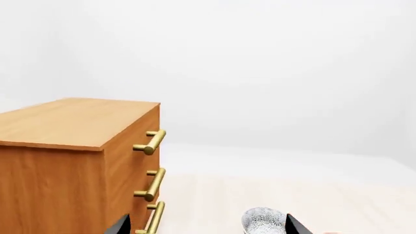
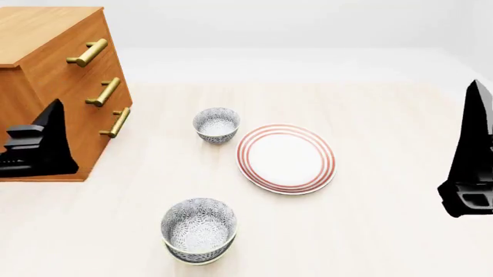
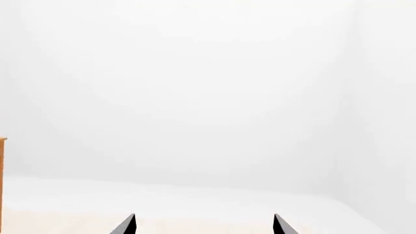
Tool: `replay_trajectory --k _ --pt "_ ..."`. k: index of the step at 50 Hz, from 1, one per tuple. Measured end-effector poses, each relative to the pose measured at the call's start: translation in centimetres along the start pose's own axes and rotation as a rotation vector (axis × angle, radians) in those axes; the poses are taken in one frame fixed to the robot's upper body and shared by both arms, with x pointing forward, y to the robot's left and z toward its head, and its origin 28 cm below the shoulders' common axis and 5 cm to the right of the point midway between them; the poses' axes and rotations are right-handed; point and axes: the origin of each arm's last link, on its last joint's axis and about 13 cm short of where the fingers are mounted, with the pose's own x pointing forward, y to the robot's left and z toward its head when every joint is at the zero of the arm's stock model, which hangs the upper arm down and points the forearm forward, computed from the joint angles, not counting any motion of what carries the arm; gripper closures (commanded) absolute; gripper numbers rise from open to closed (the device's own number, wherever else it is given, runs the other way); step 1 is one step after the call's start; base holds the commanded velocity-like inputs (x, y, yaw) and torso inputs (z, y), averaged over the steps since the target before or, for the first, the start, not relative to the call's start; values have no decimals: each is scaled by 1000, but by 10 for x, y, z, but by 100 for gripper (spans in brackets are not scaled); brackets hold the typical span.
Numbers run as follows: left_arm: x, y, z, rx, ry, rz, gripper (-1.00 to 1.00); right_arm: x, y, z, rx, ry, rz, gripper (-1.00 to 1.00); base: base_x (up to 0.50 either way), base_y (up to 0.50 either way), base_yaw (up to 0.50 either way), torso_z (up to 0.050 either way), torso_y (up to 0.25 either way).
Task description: Stack the bowl in the middle on the bowl at the back.
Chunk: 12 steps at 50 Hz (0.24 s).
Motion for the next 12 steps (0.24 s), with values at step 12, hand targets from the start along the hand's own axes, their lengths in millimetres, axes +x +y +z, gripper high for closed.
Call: replay_trajectory --k 12 --pt "-6 7 6 -21 -19 31 -100 -27 -12 6 7 -3 -57 -100 0 0 0 0 0"
